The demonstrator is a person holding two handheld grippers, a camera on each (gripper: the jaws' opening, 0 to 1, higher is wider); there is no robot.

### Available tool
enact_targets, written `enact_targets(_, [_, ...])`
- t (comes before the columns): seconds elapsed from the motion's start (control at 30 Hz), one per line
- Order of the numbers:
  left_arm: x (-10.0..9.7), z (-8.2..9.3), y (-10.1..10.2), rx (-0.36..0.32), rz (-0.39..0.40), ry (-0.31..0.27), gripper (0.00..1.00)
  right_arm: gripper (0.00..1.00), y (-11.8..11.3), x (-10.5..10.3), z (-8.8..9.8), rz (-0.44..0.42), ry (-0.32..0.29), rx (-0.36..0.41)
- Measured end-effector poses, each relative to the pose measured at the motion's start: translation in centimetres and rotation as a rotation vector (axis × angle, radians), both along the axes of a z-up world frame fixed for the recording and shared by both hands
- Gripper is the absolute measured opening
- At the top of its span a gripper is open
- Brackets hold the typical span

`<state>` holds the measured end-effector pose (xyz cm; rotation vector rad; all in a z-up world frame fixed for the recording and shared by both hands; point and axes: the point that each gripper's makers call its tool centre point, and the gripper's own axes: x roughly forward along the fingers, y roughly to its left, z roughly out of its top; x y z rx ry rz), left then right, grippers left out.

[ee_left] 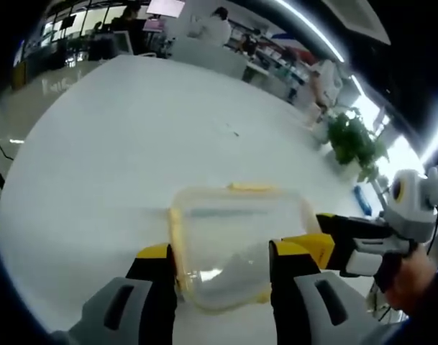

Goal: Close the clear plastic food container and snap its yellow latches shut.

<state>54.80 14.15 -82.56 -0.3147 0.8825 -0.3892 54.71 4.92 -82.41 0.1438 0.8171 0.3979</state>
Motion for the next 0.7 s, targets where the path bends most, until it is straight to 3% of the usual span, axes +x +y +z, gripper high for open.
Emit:
enact_targets(0.2, [0.89,0.03,0.71,0.004,0.004,0.003,0.51,0.53,0.76,0.87,0.03,0.0,-0.004,0.001])
enact_targets(0.7, [1.13,0.14,0.88,0.008,0.024,-0.026,0.54,0.54,0.42,0.67,0.17,-0.029,0.002,0.017])
